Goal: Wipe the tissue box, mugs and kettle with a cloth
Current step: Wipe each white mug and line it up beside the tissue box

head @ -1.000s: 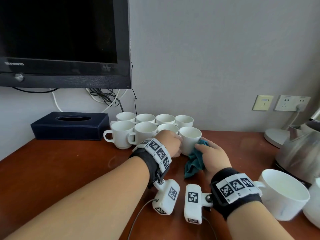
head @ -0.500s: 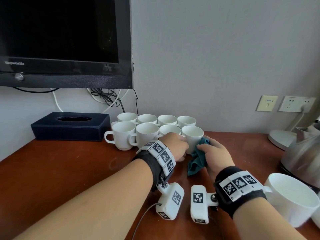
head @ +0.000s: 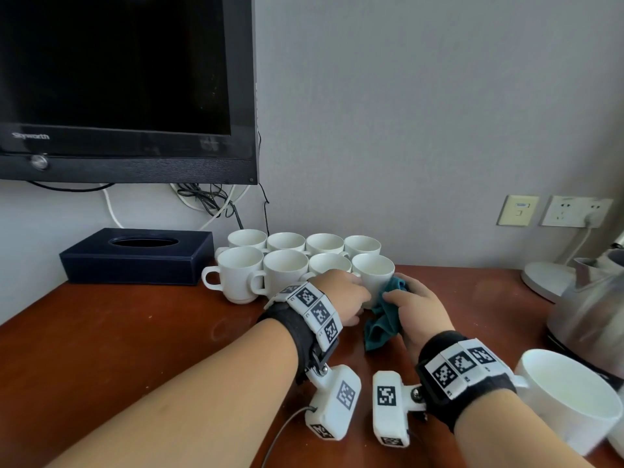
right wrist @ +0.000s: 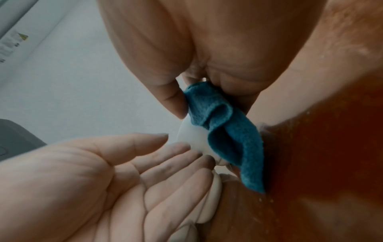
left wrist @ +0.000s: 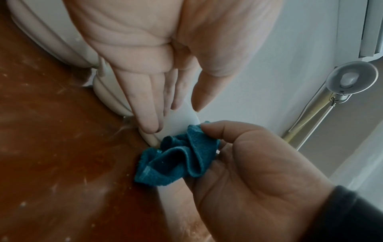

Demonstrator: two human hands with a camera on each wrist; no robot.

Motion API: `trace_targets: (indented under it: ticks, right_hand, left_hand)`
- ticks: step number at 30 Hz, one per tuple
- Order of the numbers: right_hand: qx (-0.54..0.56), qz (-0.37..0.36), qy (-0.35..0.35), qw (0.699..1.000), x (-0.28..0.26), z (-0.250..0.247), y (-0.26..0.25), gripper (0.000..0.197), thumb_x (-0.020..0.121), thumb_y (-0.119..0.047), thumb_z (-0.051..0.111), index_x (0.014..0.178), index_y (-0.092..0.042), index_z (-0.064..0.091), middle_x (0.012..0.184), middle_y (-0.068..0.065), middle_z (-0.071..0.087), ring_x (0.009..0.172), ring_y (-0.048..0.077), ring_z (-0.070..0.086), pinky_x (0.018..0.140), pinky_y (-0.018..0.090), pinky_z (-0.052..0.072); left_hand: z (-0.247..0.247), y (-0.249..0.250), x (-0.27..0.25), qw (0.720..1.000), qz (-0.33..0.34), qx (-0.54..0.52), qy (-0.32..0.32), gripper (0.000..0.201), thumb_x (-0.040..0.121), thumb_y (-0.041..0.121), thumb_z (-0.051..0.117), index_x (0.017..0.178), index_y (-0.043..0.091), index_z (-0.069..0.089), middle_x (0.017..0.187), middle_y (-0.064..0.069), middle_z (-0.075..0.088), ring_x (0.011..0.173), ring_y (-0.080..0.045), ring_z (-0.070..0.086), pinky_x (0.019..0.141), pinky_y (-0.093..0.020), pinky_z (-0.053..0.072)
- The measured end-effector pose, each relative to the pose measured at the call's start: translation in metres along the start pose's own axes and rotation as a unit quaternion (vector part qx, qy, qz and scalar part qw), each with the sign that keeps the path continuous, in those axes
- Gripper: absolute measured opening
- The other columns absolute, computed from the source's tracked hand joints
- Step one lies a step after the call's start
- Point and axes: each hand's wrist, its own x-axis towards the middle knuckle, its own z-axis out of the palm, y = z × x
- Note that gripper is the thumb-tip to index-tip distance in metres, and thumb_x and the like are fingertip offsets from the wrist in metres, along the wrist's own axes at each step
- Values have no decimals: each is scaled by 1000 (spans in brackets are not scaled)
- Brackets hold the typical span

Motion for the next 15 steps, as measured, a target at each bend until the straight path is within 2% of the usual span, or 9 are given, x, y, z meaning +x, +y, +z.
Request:
trace_targets:
  ticks: [2, 5, 6, 8, 10, 12, 15]
  right_hand:
    - [-15, 0, 6, 1000, -1, 0, -3, 52, 68, -13, 59, 117, -23, 72, 109, 10, 76, 103, 34, 72, 94, 57, 58]
    - [-32, -5, 17, 999, -6, -2, -12, 46, 62, -14, 57, 105, -23, 73, 104, 13, 76, 98, 38, 73, 90, 61, 59]
    - [-39, -6, 18, 999, -8, -3, -17, 44, 62, -13, 57, 103, -22, 73, 101, 15, 75, 94, 39, 73, 87, 63, 59]
    - [-59, -11, 14, 998, -18, -7, -29, 41, 65, -11, 56, 101, -19, 72, 94, 18, 75, 85, 40, 73, 83, 66, 59]
    - [-86, -24, 6, 996, -30, -13, -42, 39, 64, -13, 53, 98, -19, 72, 85, 17, 76, 82, 41, 74, 82, 64, 60]
    - [-105, -33, -1, 994, -44, -20, -58, 34, 70, -10, 53, 97, -22, 71, 83, 15, 77, 84, 40, 75, 85, 62, 60]
    - [-144, -49, 10, 988, -63, -36, -86, 34, 84, -3, 56, 106, -23, 71, 94, 11, 77, 94, 34, 74, 94, 55, 59]
  left_hand:
    - [0, 1, -2, 1000, -4, -7, -4, 19, 98, 12, 62, 113, 23, 65, 124, -13, 71, 115, -30, 71, 93, -44, 62]
    - [-2, 8, -9, 1000, -8, -24, 2, 28, 100, 11, 61, 127, 11, 68, 113, -10, 68, 108, -29, 73, 91, -40, 63]
    - [-4, 11, -12, 1000, -4, -23, 5, 25, 99, 11, 62, 123, 10, 69, 111, -9, 69, 105, -28, 72, 91, -40, 63]
    - [-6, 18, -23, 1000, -6, -27, 10, 11, 97, 13, 64, 102, 20, 71, 111, -10, 72, 105, -27, 72, 92, -45, 62]
    - [-8, 27, -37, 999, -4, -27, 22, 15, 95, 15, 65, 90, 28, 70, 111, -11, 73, 107, -28, 72, 92, -47, 62]
    - [-11, 37, -53, 999, 3, -18, 29, 13, 95, 17, 64, 91, 27, 71, 112, -10, 71, 108, -28, 71, 92, -46, 62]
    - [-10, 51, -75, 999, 25, 34, 28, 13, 98, 21, 64, 104, 14, 73, 116, -12, 73, 109, -30, 72, 91, -47, 62]
